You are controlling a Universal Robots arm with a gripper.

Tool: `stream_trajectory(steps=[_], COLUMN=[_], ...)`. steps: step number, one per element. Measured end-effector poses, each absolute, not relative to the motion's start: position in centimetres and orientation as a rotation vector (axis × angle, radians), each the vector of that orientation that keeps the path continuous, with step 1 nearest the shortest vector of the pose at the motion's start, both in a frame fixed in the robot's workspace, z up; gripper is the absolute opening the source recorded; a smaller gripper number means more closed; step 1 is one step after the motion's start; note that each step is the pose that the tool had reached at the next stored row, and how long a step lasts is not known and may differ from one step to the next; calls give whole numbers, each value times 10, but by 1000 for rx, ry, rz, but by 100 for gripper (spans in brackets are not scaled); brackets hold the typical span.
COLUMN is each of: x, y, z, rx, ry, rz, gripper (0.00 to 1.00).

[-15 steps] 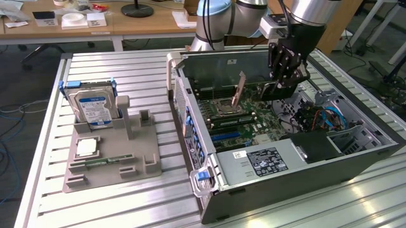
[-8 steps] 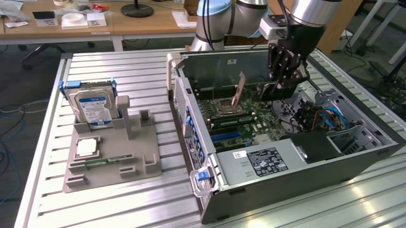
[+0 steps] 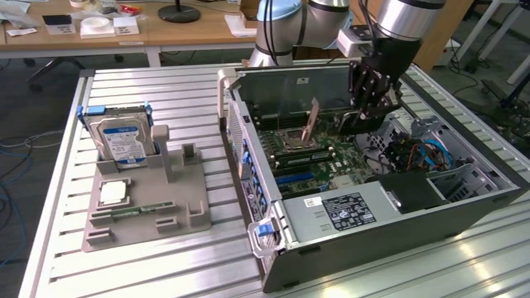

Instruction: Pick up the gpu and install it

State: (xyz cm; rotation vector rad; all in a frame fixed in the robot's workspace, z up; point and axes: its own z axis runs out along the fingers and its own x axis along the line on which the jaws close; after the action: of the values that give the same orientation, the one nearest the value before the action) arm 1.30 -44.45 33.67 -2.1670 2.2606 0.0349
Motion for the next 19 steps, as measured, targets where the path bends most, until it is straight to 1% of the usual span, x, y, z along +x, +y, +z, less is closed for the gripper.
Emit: stream_trajectory(steps=[13, 19], x=[13, 13], y=[-445, -445], z=[335, 329], rx=[-2167, -2167], ry=[2261, 2261], rz=[35, 35], gripper=[27, 27])
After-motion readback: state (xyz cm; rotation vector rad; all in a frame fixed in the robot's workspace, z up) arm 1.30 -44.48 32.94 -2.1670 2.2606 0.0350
